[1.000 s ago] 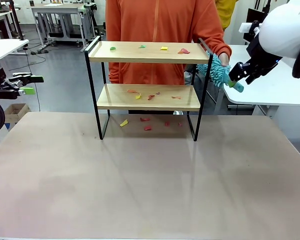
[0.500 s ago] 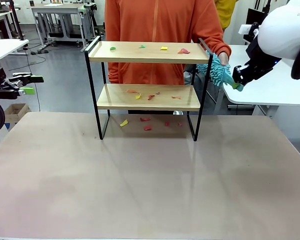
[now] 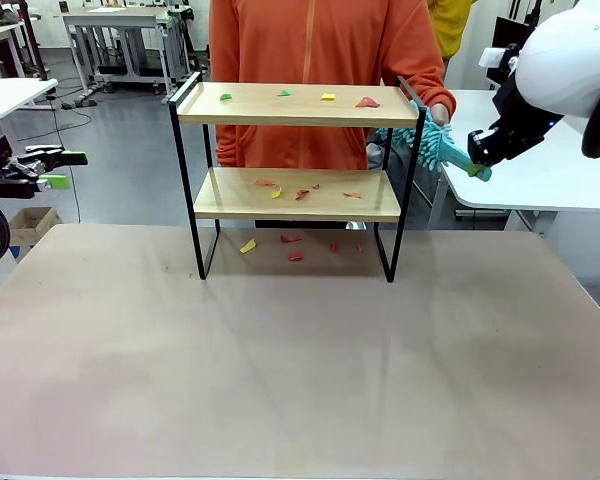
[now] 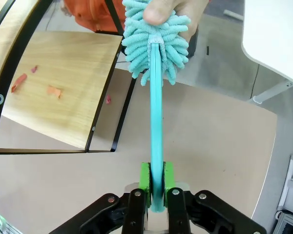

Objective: Clean the shelf.
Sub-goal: Pick up the Duster handed by the human, then clean the specific section of the Shelf indicated by the human with the Duster.

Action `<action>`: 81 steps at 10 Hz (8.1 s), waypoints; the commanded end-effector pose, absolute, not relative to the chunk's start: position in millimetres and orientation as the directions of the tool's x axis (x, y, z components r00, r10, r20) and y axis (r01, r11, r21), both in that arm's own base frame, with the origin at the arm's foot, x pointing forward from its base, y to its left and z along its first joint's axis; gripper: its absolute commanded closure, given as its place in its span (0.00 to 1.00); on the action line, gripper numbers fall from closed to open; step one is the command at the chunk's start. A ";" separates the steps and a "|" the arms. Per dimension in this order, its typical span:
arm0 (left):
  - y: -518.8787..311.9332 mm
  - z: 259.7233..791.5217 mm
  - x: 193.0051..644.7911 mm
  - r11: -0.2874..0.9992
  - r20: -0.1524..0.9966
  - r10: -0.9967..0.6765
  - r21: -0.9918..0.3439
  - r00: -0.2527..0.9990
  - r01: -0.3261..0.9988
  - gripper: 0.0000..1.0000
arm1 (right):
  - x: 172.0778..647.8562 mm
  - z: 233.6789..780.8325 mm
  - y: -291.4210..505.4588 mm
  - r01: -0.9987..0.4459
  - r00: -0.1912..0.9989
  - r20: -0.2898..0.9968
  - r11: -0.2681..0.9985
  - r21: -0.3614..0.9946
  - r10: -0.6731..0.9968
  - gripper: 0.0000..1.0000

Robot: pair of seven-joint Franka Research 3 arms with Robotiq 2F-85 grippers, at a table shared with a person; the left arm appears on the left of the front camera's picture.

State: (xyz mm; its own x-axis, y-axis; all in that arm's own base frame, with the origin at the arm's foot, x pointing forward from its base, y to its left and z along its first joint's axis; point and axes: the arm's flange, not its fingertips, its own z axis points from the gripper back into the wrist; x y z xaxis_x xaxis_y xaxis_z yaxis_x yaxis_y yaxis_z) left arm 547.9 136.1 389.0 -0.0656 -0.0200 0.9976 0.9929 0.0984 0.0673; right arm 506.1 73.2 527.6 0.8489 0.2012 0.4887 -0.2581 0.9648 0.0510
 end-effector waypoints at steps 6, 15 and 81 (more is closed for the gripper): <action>135.7 390.8 545.8 0.095 0.996 -0.014 0.084 -0.083 0.992 0.00 | 505.6 529.2 72.2 -0.245 0.851 0.491 0.968 0.055 0.187 1.00; 135.7 390.8 545.8 0.095 0.996 -0.014 0.084 -0.083 0.992 0.00 | 484.0 551.0 39.9 -0.225 0.840 0.514 0.973 0.043 0.172 0.86; 135.7 390.8 545.8 0.095 0.996 -0.014 0.084 -0.083 0.992 0.00 | 296.6 632.0 222.4 -0.590 0.773 0.447 0.769 0.246 0.450 0.86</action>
State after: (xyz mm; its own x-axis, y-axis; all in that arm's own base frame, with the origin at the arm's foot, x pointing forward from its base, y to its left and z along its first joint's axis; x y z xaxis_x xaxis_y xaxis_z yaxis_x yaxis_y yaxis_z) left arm 548.0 136.0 389.0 -0.0658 -0.0201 0.9976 0.9929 0.0980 0.0675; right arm 299.2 206.3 636.6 0.7538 0.5216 0.3997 -0.6338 0.7376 0.2329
